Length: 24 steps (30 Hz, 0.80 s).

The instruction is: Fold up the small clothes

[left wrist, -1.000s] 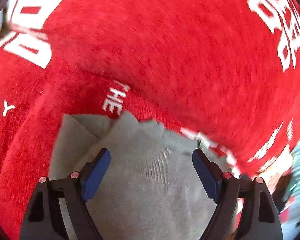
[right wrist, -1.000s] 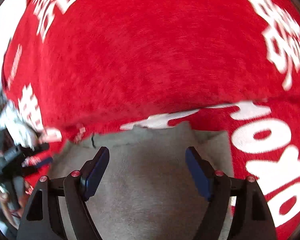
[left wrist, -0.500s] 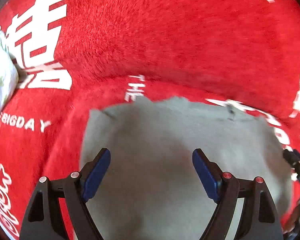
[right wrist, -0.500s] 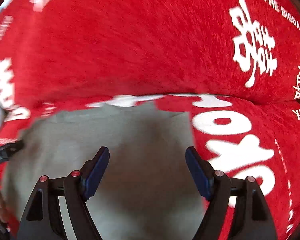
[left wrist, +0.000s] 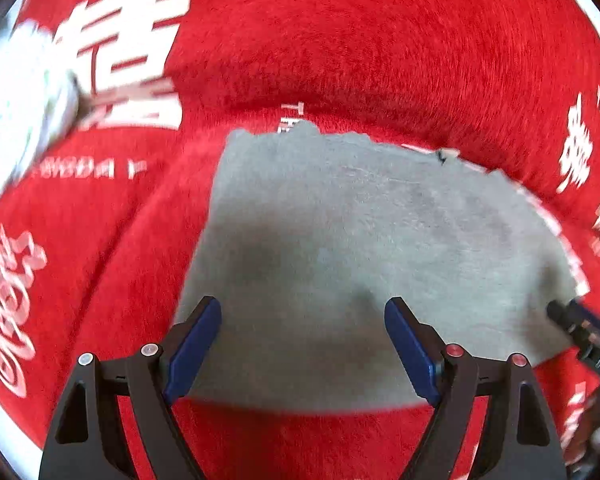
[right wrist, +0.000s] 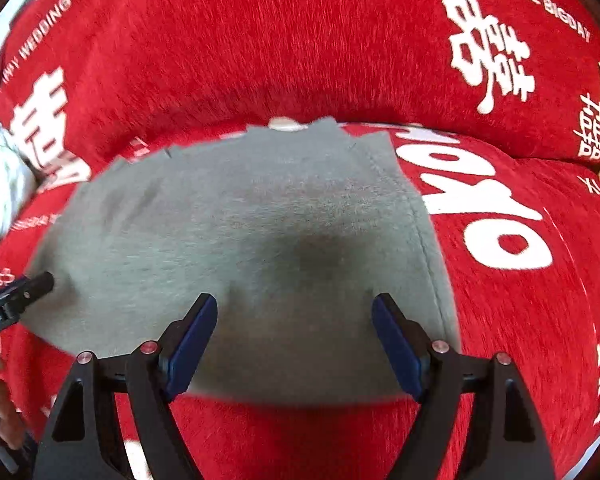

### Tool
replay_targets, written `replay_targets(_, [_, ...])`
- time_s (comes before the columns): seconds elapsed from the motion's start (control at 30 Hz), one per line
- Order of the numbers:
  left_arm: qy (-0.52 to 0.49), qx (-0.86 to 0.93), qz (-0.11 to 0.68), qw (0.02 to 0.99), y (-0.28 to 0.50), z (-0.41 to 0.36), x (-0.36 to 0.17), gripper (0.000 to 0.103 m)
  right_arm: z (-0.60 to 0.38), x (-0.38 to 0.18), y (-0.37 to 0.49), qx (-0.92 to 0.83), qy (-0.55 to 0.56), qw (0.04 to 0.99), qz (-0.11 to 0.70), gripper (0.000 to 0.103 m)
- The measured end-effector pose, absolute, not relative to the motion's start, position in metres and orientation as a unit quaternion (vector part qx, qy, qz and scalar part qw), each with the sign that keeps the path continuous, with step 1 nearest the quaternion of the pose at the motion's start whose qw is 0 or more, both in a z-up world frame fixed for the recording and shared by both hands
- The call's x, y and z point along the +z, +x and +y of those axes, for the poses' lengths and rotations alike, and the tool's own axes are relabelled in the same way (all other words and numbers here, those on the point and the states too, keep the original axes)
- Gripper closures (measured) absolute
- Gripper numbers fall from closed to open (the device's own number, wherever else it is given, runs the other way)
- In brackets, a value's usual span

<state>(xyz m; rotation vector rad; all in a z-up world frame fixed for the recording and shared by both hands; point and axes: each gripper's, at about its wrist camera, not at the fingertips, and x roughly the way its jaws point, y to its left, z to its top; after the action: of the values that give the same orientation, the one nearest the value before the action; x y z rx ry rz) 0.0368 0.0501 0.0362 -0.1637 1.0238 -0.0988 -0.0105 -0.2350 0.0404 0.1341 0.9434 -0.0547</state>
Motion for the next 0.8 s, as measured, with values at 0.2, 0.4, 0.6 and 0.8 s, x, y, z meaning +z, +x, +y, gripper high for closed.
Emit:
replay_targets(0.2, [-0.077,-0.057,0.497,0.862,0.016,0.036,0.018,0.018,-0.204,0.016,-0.024,0.0,0.022,0.884,0.468,0.021])
replay_targets(0.4, [-0.074,-0.06,0.481,0.871,-0.006,0.065,0.017,0.018,-0.236,0.015,-0.049,-0.035,0.041,0.891,0.451,0.021])
replay_targets(0.6, [-0.188,-0.037,0.489,0.851,-0.041,0.122,0.014,0.018,-0.229,0.031,-0.078,-0.052,0.035,0.897,0.438,0.02])
replay_targets(0.8, [-0.285,-0.085,0.48,0.825,-0.047,0.134,0.008,0.018,-0.197,0.012,-0.093,-0.025,0.025,0.891,0.452,0.018])
